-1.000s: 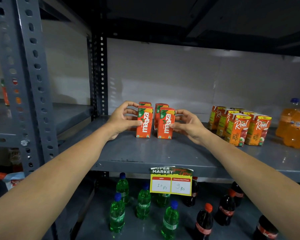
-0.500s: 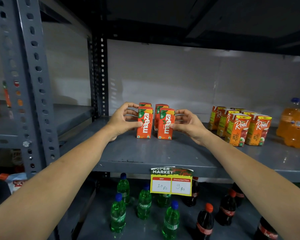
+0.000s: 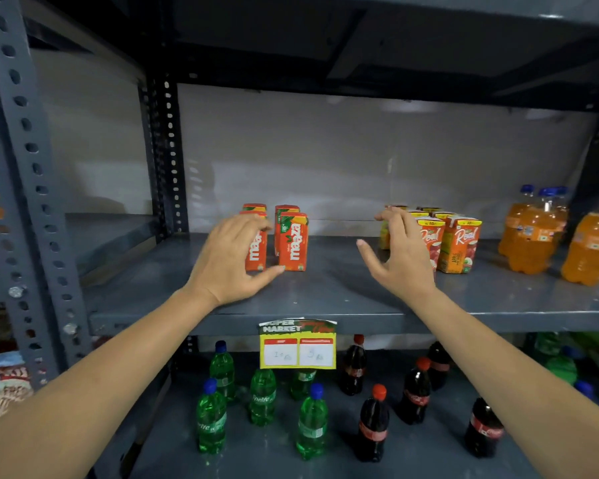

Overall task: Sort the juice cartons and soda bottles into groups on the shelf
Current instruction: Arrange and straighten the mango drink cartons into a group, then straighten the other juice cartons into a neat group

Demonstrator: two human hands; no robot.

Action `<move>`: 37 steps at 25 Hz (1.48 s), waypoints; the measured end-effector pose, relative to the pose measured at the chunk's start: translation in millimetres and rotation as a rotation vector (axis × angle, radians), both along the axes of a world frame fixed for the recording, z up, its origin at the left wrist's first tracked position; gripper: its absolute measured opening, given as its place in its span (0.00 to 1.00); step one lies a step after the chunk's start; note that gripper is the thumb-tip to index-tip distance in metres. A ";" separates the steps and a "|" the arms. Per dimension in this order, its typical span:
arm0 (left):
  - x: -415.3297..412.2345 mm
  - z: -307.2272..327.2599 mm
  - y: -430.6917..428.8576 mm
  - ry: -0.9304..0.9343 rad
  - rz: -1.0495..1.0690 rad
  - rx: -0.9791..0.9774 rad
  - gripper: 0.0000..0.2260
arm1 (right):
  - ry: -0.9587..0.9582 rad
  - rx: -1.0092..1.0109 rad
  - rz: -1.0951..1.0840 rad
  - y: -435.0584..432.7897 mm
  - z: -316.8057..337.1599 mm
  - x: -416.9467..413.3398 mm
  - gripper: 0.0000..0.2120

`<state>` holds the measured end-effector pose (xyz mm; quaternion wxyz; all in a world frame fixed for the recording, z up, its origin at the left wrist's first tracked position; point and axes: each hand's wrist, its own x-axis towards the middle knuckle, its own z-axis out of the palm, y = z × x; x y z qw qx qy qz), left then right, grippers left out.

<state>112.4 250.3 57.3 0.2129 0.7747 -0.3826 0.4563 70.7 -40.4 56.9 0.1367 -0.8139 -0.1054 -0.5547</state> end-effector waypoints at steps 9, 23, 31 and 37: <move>-34.9 -5.5 -175.6 0.045 -0.124 -0.020 0.25 | 0.026 0.064 -0.070 -168.3 -1.4 -47.5 0.23; -2.5 4.3 -268.2 0.879 -0.381 -0.612 0.27 | 0.626 0.684 0.629 -231.0 21.2 2.6 0.23; 5.1 8.7 -269.3 0.914 -0.476 -0.528 0.24 | 0.677 0.754 0.726 -237.5 23.4 3.8 0.24; 9.3 9.9 -271.9 0.902 -0.500 -0.500 0.23 | 0.731 0.777 0.742 -237.4 24.7 4.4 0.24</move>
